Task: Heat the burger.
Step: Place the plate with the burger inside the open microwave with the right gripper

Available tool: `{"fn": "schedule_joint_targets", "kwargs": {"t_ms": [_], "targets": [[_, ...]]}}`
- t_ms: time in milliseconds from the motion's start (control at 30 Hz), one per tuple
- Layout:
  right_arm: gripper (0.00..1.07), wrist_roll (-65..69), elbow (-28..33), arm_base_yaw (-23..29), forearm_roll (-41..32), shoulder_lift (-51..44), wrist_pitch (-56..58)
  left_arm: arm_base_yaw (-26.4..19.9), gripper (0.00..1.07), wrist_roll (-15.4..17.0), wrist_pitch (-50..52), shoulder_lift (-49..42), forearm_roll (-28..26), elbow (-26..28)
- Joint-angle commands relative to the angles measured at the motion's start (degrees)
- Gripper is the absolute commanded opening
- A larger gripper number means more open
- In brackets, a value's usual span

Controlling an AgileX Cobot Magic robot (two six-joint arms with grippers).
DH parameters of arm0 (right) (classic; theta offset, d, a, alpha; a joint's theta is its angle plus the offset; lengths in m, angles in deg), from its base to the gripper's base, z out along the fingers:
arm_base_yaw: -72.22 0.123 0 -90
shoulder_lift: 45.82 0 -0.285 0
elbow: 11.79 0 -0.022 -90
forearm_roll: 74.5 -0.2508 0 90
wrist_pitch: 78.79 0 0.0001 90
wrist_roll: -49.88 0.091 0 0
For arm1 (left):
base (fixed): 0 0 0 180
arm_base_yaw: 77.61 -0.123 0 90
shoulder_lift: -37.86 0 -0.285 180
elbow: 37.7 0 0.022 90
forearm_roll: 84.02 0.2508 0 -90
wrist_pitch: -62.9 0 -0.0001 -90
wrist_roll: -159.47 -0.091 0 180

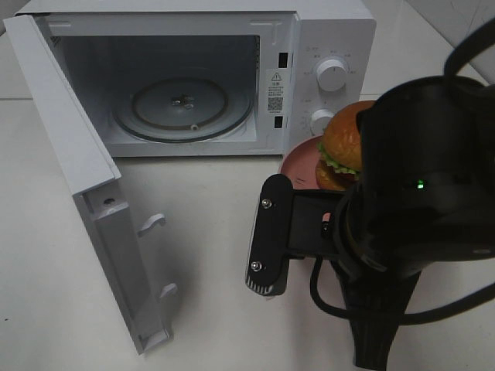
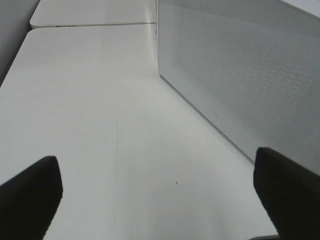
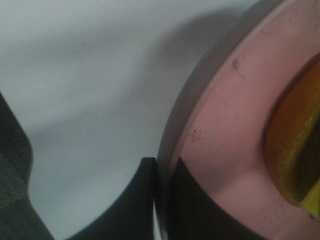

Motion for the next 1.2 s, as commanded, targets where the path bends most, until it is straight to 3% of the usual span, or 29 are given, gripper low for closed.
{"fn": "schedule_joint_targets", "kwargs": {"t_ms": [33,233,633,967,1200], "targets": [[0.0,-2.2,0.0,0.2,4.0,-0.4,-1.3,-0.1,0.98,0.4,0.2,-1.5,0.0,-0.2],[0.01,-7.2,0.0,0.2,7.6,-0.4,-3.9,-0.1,0.98,0.4,0.2,-1.5,0.0,-0.2],[0.01,-19.8,0.0,-0.2,7.9,-0.4,-12.4,-0.1,0.98,0.4,0.2,-1.5,0.0,-0.2],[0.02,-33.9,0.0,-7.1,6.5,-0.4,-18.7,-0.1,0.98,0.4,0.2,-1.5,0.0,-0.2],[0.02,-55.2,-0.1,-14.7,-2.9,-0.4,-24.8,-0.1,0.98,0.4,0.2,-1.5,0.0,-0.2]]}}
